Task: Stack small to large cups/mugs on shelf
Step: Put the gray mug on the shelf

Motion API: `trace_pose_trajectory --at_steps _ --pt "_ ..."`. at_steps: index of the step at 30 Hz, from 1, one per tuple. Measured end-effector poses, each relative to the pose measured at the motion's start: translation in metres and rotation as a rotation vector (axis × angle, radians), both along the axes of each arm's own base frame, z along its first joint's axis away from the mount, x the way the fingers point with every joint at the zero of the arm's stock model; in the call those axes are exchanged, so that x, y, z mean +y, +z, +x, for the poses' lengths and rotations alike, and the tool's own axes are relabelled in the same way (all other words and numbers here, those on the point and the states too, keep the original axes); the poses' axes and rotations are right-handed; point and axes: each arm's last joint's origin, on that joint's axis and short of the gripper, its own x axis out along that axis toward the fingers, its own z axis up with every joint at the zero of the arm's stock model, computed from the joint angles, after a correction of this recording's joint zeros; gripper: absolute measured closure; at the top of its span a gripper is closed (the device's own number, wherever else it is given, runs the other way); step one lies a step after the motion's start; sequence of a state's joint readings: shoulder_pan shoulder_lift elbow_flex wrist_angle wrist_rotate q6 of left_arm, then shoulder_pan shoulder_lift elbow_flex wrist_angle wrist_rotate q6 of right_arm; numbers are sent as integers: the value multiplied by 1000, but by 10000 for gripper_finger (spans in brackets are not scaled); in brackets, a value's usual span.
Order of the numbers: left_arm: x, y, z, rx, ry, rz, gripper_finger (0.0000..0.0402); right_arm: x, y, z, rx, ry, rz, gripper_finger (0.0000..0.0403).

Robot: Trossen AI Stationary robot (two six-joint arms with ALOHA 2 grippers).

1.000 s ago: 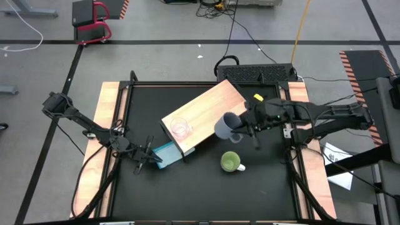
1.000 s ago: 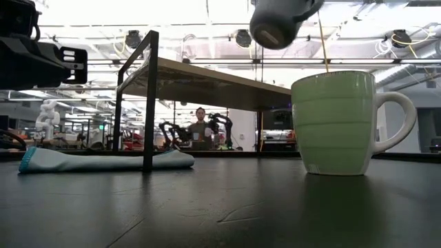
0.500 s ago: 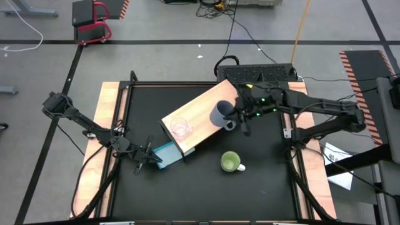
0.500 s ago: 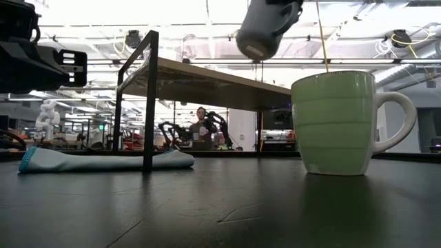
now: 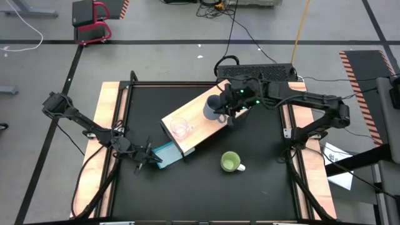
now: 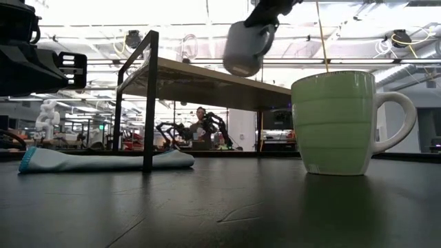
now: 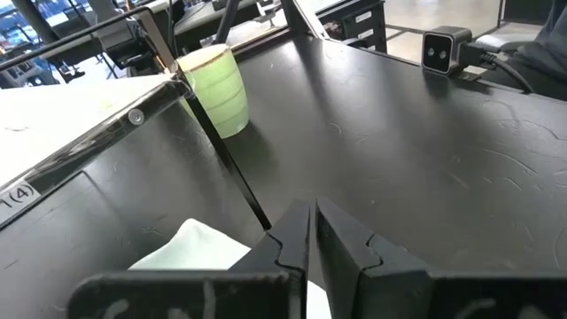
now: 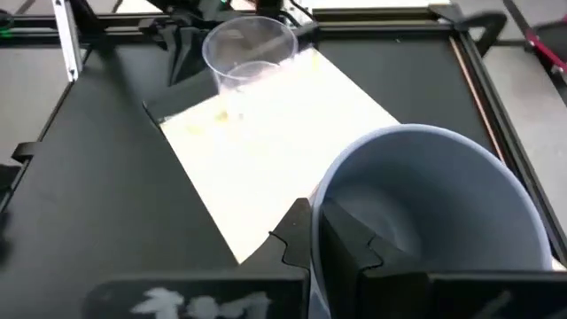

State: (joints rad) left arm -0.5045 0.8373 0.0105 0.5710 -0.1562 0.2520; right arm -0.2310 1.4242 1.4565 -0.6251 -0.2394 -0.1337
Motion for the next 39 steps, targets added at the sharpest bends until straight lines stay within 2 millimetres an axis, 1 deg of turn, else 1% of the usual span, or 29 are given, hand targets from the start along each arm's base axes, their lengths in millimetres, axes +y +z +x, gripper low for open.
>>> trace_pose_trajectory --at_steps 5,10,18,29,39 --pt "0 0 0 0 0 0 376 -2 -12 9 61 29 -21 403" --pt "0 0 0 0 0 -1 376 -3 -22 13 120 50 -41 403" --pt "0 0 0 3 0 -2 376 -3 -23 14 128 58 -80 403" --pt "0 0 0 2 -1 2 376 9 -22 18 101 117 -113 403" --pt "0 0 0 2 -1 3 376 10 -22 18 103 127 -117 403"
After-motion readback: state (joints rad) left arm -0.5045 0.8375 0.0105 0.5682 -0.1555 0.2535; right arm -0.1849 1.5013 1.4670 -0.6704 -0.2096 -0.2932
